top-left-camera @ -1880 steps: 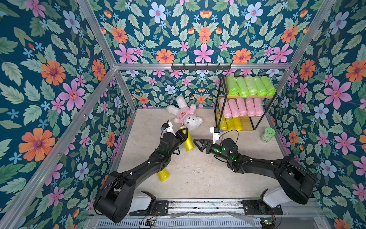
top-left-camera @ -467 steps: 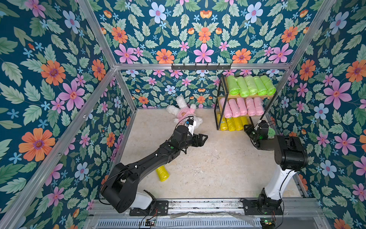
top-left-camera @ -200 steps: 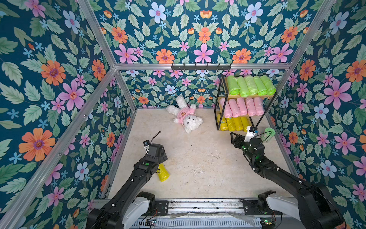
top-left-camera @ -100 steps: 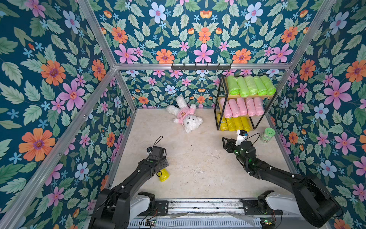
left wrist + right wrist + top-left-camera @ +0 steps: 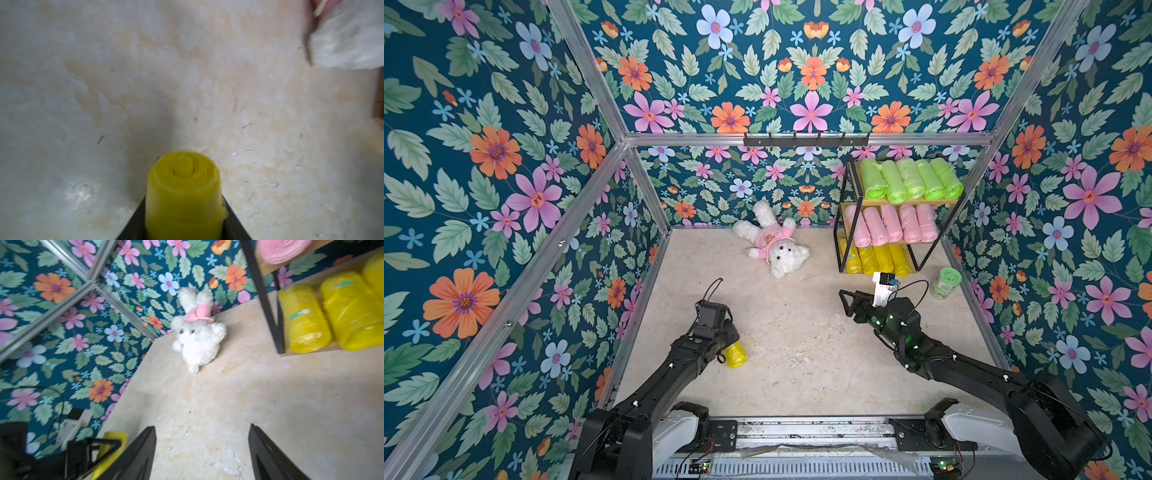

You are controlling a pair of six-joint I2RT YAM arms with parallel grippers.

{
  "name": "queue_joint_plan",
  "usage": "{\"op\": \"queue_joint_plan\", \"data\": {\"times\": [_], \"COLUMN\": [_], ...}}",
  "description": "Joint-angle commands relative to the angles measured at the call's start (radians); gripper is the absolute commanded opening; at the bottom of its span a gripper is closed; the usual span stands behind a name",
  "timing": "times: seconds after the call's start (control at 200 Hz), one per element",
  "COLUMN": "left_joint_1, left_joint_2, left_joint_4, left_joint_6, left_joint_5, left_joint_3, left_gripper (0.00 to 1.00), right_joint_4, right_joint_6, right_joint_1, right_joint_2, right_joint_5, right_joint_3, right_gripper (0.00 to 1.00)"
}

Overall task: Sort the rolls of trash bags by color and place them on the shelf
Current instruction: Pick up the roll of trash bags from the center of the board.

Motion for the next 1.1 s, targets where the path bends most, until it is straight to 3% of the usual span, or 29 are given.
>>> {"op": "queue_joint_plan", "data": {"times": [0.0,0.2,0.365,0.615,0.75,0.965,1.095], "left_joint_1": [-0.037,-0.188,-0.276,-0.314,-0.325,-0.332,-0.335], "left_joint_2": [-0.011,0.064,0.187,0.272,0.28,0.286,0.294], "left_joint_4": [0.228,0.477,0.624,0.763,0.796,0.814,0.829], "left_joint_6": [-0.145,-0.258,-0.311,-0.402,-0.433,-0.456,-0.47], "left_joint_5": [0.096,-0.002,-0.035,-0.02,-0.01,0.012,0.025], "left_joint_3": [0.016,0.104,0.191,0.233,0.226,0.22,0.219], "left_gripper": [0.4,0.4,0.4,0.4,0.4,0.4,0.4], "right_joint_4": [0.063,0.192,0.275,0.213,0.244,0.331,0.362], "right_joint_6": [0.063,0.153,0.172,0.163,0.162,0.185,0.195], "right_joint_1": [0.073,0.198,0.219,0.225,0.225,0.225,0.225], "right_joint_2": [0.014,0.089,0.139,0.168,0.207,0.29,0.317], "right_joint_5": [-0.078,-0.082,-0.139,-0.045,-0.054,-0.091,-0.098], "right_joint_3": [0.028,0.056,0.086,0.114,0.138,0.173,0.184], "right_gripper": [0.78,0.88,0.93,0.95,0.95,0.89,0.75]}}
